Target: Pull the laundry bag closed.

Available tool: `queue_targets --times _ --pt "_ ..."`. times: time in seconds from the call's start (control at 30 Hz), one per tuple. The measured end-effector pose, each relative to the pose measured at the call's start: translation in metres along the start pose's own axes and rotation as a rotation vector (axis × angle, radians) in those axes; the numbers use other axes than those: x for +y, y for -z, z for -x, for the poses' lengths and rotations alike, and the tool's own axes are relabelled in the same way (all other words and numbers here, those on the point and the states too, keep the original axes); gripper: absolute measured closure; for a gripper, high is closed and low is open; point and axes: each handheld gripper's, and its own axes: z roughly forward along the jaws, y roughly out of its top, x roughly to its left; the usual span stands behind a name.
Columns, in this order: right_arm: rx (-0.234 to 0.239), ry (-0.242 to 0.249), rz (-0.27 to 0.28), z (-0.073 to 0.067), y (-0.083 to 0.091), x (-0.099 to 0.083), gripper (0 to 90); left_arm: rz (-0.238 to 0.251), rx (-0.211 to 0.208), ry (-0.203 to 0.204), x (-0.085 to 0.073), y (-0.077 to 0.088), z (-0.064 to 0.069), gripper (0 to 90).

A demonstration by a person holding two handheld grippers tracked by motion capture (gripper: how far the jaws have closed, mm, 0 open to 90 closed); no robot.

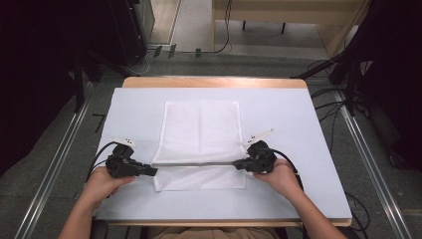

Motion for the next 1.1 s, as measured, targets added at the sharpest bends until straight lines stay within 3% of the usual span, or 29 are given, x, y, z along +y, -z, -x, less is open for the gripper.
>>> queue_targets --times 0.13,0.23,0.3,0.37,0.6,0.8,1.1 --pt "-0.010 -0.005 0.013 0.000 0.000 0.000 75.7 0.014 -0.043 0.021 0.001 0.000 -0.001 65.1" --pt "-0.026 -0.018 0.036 0.003 0.002 0.001 63.7 0.056 -0.042 0.032 0.002 0.003 -0.001 51.3" --pt "-0.035 -0.018 0.045 0.004 0.002 0.001 60.9 0.081 -0.021 0.034 0.002 0.005 -0.002 48.8" --pt "-0.062 -0.018 0.086 0.007 0.006 0.001 50.6 0.107 0.004 0.031 0.002 0.007 -0.003 44.5" --pt "-0.105 -0.025 0.174 0.016 0.010 -0.003 35.3 0.178 0.095 0.027 0.000 0.012 -0.006 35.7" --pt "-0.138 -0.052 0.203 0.026 0.014 -0.006 32.1 0.203 0.155 0.040 -0.001 0.018 -0.010 35.0" --pt "-0.178 -0.073 0.232 0.037 0.022 -0.010 30.3 0.220 0.206 0.056 -0.003 0.022 -0.014 34.8"
